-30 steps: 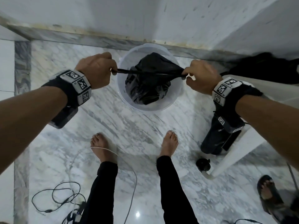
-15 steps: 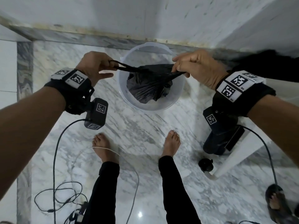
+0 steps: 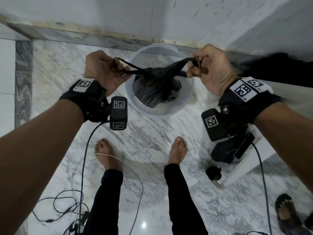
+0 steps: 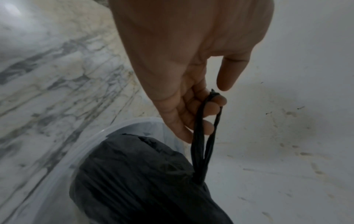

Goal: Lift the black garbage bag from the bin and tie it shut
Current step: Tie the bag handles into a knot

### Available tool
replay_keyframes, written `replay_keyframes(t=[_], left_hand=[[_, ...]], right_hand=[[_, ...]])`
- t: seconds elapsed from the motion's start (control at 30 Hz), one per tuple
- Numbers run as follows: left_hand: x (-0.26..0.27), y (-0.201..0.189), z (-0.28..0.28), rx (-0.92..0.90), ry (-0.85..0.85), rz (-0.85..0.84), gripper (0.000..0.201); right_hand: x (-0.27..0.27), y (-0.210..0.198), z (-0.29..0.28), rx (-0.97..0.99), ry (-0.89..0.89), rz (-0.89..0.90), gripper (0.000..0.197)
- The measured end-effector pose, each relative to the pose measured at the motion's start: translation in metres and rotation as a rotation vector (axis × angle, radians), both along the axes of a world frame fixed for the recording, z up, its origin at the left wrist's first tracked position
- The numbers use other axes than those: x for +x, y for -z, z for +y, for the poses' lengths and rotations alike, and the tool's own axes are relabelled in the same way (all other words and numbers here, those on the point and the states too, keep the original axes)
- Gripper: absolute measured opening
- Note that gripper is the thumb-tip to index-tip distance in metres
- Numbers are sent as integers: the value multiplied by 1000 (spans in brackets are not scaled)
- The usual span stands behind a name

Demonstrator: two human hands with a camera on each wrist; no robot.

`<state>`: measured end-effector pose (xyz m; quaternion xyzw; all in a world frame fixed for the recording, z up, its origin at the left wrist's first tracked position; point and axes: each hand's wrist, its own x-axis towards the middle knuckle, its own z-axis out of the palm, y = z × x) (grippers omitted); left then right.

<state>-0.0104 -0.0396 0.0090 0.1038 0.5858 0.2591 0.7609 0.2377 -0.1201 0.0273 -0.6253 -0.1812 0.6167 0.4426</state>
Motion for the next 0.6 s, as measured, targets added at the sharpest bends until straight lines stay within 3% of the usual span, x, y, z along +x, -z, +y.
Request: replay_keyframes(t=[0.17,0.27,0.37,0.6], left_hand=[[6,4,-9,-13,-128,-26,31],[11,7,-14,-3,-101,-41,44],[18,11,-15,19,-43,-64,46],[33,15,-19,138,150,-23,33]], right_hand=[[4,17,-11,-138,192,233,34],[-6,30,-22,-162,258,379,39],[-20,41,-28,-134,323,399,49],[-42,43,-10,-173,470,299,22]])
